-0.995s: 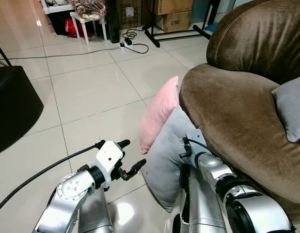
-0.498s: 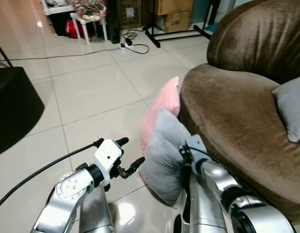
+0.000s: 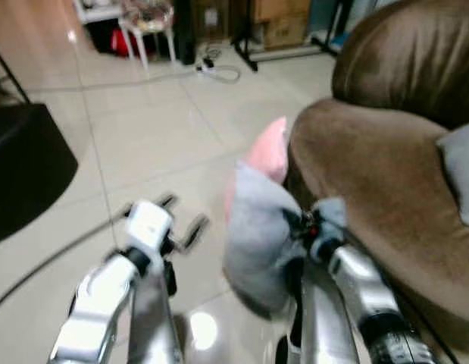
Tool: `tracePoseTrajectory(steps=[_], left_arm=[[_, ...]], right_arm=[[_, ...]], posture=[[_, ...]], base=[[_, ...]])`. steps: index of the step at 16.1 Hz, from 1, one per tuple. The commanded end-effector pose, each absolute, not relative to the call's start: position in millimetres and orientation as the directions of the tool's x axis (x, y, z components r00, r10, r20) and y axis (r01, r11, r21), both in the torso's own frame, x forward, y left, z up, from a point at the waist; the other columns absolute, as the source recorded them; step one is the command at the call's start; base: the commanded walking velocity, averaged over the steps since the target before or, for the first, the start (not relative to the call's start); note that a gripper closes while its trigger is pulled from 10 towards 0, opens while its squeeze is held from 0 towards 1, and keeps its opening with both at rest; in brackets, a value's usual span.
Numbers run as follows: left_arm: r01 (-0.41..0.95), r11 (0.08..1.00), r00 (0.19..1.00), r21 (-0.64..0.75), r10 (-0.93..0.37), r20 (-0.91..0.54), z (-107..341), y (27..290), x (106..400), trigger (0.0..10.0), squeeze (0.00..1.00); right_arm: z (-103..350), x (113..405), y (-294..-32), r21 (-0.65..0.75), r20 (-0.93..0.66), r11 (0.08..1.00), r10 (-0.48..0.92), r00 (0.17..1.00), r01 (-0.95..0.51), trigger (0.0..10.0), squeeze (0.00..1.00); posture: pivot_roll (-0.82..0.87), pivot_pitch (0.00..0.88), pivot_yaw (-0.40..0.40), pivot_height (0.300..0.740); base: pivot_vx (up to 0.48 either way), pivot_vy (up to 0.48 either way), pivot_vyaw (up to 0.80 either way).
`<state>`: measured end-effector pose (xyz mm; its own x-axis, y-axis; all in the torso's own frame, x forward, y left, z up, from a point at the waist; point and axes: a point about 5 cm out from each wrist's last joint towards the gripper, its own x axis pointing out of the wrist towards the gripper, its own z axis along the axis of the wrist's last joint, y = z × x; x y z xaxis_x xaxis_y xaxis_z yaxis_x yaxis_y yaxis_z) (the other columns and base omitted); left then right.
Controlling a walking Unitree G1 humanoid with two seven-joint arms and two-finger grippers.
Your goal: Move the pillow to the sofa from floor
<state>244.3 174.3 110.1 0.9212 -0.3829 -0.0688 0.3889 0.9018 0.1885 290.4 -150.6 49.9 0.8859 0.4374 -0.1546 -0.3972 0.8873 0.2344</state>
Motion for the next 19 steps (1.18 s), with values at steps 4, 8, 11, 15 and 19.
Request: tracePoseTrajectory(steps=[4, 8, 11, 15, 19], left_arm=[[0.247, 0.932, 0.957, 0.267, -0.277, 0.081, 145.6, 181.3, 245.7, 10.0, 0.0], [0.261, 0.925, 0.945, 0.275, -0.303, 0.125, 163.2, 176.3, 258.0, 10.0, 0.0], [0.29, 0.912, 0.94, 0.29, -0.329, 0.092, 161.6, 174.0, 258.0, 10.0, 0.0], [0.332, 0.901, 0.933, 0.279, -0.358, 0.047, 153.3, 168.1, 254.7, 10.0, 0.0], [0.318, 0.905, 0.942, 0.281, -0.336, 0.017, 147.2, 169.7, 253.0, 10.0, 0.0]], right_arm=[[172.6, 285.3, -171.1, 0.315, 0.265, 0.828, 0.393, 0.881, -0.464, 0.0, 0.0], [296.4, 295.9, -227.8, 0.278, 0.554, 0.89, 0.158, 0.818, -0.361, 0.0, 0.0], [338.0, 291.6, -246.7, 0.17, 0.545, 0.969, 0.059, 0.837, -0.179, 0.0, 0.0], [264.4, 309.2, -235.6, 0.096, 0.277, 0.991, -0.12, 0.953, 0.097, 0.0, 0.0], [191.1, 304.6, -204.2, 0.094, 0.027, 0.991, -0.094, 0.995, 0.091, 10.0, 0.0]], posture=[[0.03, 0.0, -0.03, 0.436], [0.01, 0.0, -0.027, 0.436], [0.01, 0.0, -0.034, 0.436], [0.01, 0.0, -0.045, 0.436], [0.02, 0.0, -0.047, 0.436]], base=[[0.0, 0.0, 0.0], [0.0, 0.0, 0.0], [0.0, 0.0, 0.0], [0.0, 0.0, 0.0], [0.0, 0.0, 0.0]])
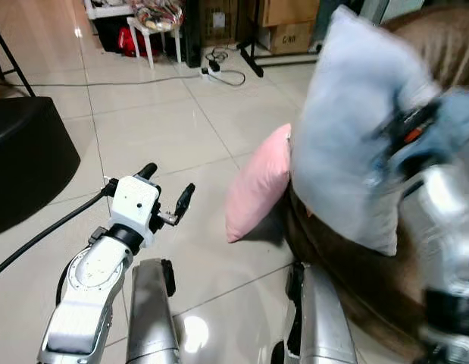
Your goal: Move the pillow to the sofa from floor
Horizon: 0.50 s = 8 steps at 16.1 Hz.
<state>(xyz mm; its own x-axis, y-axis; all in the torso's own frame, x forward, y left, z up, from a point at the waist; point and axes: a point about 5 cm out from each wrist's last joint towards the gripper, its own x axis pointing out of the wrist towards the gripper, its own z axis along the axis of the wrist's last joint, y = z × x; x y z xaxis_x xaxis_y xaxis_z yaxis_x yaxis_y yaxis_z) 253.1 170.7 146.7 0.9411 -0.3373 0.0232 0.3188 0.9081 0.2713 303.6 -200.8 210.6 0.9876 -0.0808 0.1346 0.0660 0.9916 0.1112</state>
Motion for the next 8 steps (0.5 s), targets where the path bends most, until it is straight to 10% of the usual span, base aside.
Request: tracePoseTrajectory(steps=[1, 8], left_arm=[[0.315, 0.907, 0.943, 0.281, -0.333, 0.018, 147.3, 169.9, 253.5, 10.0, 0.0], [0.281, 0.918, 0.954, 0.279, -0.299, 0.023, 146.6, 171.0, 259.1, 10.0, 0.0]], right_arm=[[188.9, 302.1, -199.0, 0.128, 0.033, 0.989, -0.073, 0.997, 0.068, 10.0, 0.0], [188.9, 301.3, -186.0, 0.132, 0.05, 0.988, -0.088, 0.995, 0.081, 10.0, 0.0]], posture=[[0.02, 0.0, -0.047, 0.446], [0.02, 0.0, -0.041, 0.501]], base=[[0.0, 0.0, 0.0], [0.0, 0.0, 0.0]])
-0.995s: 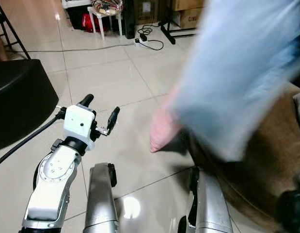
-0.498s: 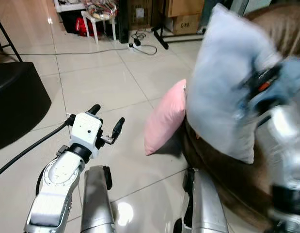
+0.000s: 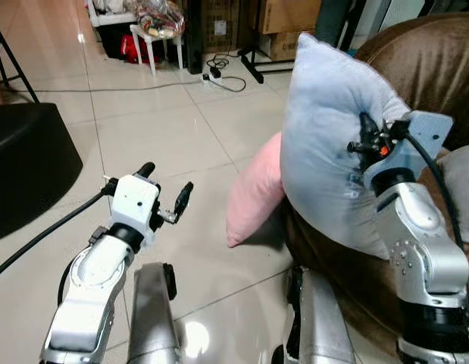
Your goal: Move the pillow to the sofa from floor
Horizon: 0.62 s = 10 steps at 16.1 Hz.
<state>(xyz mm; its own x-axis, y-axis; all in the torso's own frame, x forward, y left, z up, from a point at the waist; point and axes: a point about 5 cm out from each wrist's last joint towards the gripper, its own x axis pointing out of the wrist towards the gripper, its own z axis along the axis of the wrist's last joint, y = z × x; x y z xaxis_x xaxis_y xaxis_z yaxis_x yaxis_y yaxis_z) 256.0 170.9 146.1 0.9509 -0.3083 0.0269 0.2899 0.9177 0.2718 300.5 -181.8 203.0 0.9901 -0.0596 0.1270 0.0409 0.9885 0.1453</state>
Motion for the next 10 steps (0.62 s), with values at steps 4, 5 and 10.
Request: tracePoseTrajectory(steps=[4, 5, 10], left_arm=[[0.262, 0.924, 0.96, 0.277, -0.28, 0.024, 144.4, 172.7, 260.8, 10.0, 0.0], [0.252, 0.928, 0.963, 0.276, -0.267, 0.019, 141.7, 173.9, 259.6, 10.0, 0.0], [0.231, 0.934, 0.971, 0.273, -0.24, 0.001, 136.5, 179.1, 247.5, 10.0, 0.0]], right_arm=[[186.5, 301.1, -184.9, 0.122, 0.047, 0.989, -0.094, 0.994, 0.088, 10.0, 0.0], [184.5, 298.4, -183.9, 0.123, 0.04, 0.988, -0.096, 0.995, 0.09, 10.0, 0.0], [174.1, 286.7, -184.1, 0.124, -0.008, 0.989, -0.075, 0.997, 0.076, 10.0, 0.0]], posture=[[0.01, 0.0, -0.039, 0.536], [0.01, 0.0, -0.038, 0.546], [0.02, 0.0, -0.052, 0.596]], base=[[0.0, 0.0, 0.0], [0.0, 0.0, 0.0], [0.0, 0.0, 0.0]])
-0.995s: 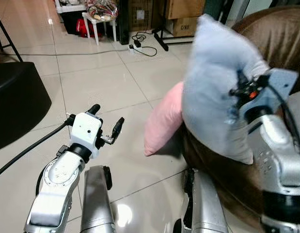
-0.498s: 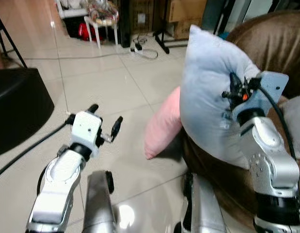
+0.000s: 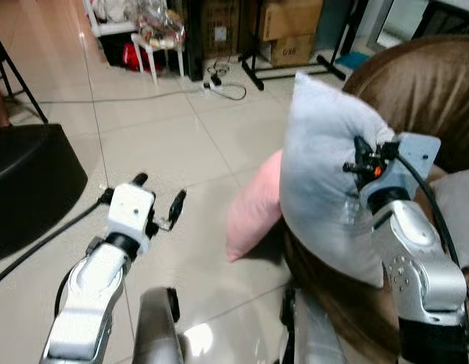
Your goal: Move the pillow to the sofa from floor
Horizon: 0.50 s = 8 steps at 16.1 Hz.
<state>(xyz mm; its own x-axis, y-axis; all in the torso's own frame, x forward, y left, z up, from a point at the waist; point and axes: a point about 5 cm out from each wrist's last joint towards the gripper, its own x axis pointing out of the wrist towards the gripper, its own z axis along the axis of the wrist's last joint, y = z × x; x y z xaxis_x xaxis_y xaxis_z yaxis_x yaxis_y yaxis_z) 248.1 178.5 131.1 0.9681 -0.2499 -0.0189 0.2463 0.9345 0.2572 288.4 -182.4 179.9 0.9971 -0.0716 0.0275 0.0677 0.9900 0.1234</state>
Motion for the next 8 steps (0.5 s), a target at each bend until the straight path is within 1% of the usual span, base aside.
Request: tracePoseTrajectory(steps=[1, 2, 3, 5, 6, 8], left_arm=[[0.223, 0.936, 0.973, 0.273, -0.232, 0.002, 136.2, 178.8, 245.0, 10.0, 0.0], [0.219, 0.937, 0.974, 0.272, -0.228, 0.003, 135.8, 178.4, 244.7, 10.0, 0.0], [0.22, 0.939, 0.974, 0.266, -0.227, -0.004, 134.0, 176.6, 242.4, 10.0, 0.0], [0.235, 0.938, 0.971, 0.256, -0.239, -0.014, 133.3, 173.2, 243.7, 10.0, 0.0], [0.244, 0.934, 0.968, 0.262, -0.25, -0.01, 130.7, 171.5, 252.4, 10.0, 0.0], [0.234, 0.931, 0.97, 0.279, -0.243, -0.003, 131.6, 173.7, 252.6, 10.0, 0.0]], right_arm=[[172.7, 285.9, -185.4, 0.119, -0.015, 0.99, -0.072, 0.997, 0.073, 10.0, 0.0], [171.5, 286.1, -186.6, 0.12, -0.02, 0.99, -0.072, 0.997, 0.074, 10.0, 0.0], [169.8, 285.3, -190.2, 0.124, -0.03, 0.989, -0.077, 0.997, 0.08, 10.0, 0.0], [173.4, 283.8, -194.2, 0.13, -0.027, 0.987, -0.088, 0.996, 0.091, 10.0, 0.0], [178.6, 282.2, -200.1, 0.123, -0.006, 0.985, -0.121, 0.993, 0.121, 10.0, 0.0], [175.2, 280.6, -203.1, 0.131, -0.022, 0.98, -0.151, 0.988, 0.152, 10.0, 0.0]], posture=[[0.02, 0.0, -0.056, 0.606], [0.02, 0.0, -0.058, 0.611], [0.01, 0.0, -0.046, 0.626], [-0.01, 0.0, -0.033, 0.636], [-0.01, 0.0, -0.041, 0.651], [-0.01, 0.0, -0.031, 0.666]], base=[[0.0, 0.0, 0.0], [0.0, 0.0, 0.0], [0.0, 0.0, 0.0], [0.0, 0.0, 0.0], [0.0, 0.0, 0.0], [0.0, 0.0, 0.0]])
